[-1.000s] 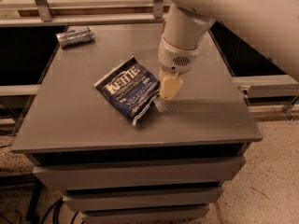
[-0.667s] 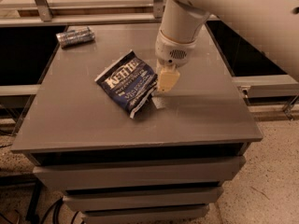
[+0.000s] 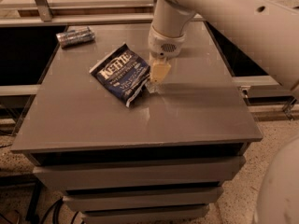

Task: Move blue chip bag near redbull can

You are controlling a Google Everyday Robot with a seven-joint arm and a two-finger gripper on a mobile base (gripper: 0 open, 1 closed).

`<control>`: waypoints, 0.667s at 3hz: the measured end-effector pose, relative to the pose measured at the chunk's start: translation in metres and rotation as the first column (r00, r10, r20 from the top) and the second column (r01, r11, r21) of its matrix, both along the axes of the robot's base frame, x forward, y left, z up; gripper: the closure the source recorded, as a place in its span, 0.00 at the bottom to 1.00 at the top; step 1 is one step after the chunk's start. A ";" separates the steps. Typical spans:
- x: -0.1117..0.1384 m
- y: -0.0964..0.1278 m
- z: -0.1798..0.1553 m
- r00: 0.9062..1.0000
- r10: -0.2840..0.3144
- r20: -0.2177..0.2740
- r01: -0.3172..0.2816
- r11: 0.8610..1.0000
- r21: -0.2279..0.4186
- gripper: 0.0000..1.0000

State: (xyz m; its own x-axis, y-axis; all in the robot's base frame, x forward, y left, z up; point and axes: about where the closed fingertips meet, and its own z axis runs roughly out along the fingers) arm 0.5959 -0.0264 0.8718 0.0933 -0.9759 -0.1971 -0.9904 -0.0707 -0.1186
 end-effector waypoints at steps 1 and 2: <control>0.050 0.015 -0.023 1.000 0.008 -0.008 -0.008 1.000 0.009 1.00; 0.050 0.015 -0.023 1.000 0.008 -0.008 -0.008 1.000 0.009 1.00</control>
Offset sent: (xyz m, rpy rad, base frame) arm 0.0749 0.0150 -0.0314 -0.0024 0.0303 0.0081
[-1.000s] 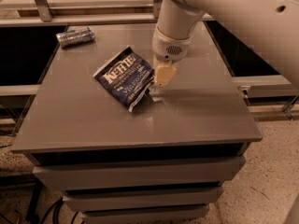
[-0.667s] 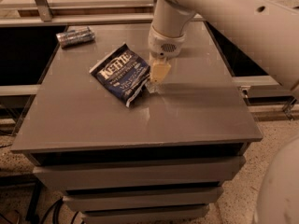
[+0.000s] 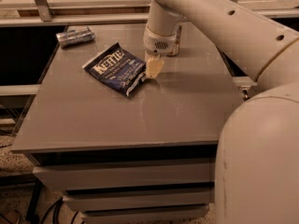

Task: Move blue chip bag near redbull can

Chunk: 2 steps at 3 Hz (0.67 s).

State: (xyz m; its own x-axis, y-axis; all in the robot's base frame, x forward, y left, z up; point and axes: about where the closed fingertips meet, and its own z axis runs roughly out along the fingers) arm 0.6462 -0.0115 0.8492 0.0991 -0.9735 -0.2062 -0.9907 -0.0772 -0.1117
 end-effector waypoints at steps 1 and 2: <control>0.010 0.005 0.000 0.999 0.017 0.031 -0.016 1.000 -0.017 1.00; 0.032 0.017 0.006 0.994 0.069 0.087 -0.065 0.997 -0.045 1.00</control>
Offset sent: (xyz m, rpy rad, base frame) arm 0.0595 0.0320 0.0246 -0.0721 -0.1711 0.1379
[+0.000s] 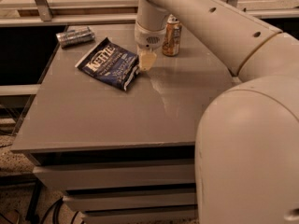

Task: Move blue chip bag near redbull can

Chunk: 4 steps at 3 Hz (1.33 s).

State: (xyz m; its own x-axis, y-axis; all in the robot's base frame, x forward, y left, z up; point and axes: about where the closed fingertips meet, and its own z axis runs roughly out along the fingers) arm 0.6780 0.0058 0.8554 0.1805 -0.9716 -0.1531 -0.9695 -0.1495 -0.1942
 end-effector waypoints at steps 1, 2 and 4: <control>0.021 0.015 0.011 0.997 0.057 0.058 -0.056 0.998 -0.017 1.00; 0.041 0.032 0.019 0.989 0.108 0.100 -0.106 0.994 -0.025 1.00; 0.085 0.042 0.019 0.984 0.101 0.149 -0.097 0.995 -0.036 1.00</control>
Offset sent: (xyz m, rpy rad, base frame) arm 0.0660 0.0477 0.0386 -0.0244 -0.1547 0.1654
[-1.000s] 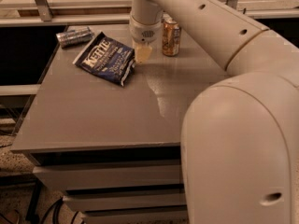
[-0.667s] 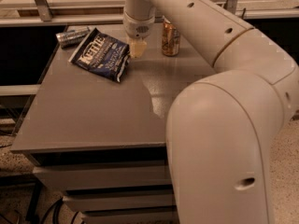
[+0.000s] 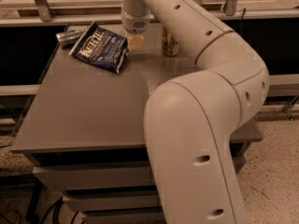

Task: Move blue chip bag near redbull can

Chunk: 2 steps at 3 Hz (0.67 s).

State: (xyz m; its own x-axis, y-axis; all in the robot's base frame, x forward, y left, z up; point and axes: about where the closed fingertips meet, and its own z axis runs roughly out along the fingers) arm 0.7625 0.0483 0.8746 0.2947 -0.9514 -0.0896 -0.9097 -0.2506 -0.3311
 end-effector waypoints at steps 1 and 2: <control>0.017 -0.002 0.001 0.997 -0.075 0.022 0.075 0.997 -0.006 1.00; 0.025 0.000 0.000 0.991 -0.135 0.016 0.135 0.991 0.011 1.00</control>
Offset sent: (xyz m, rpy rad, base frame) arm 0.0398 -0.0005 0.0118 0.0300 -0.0041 -0.2153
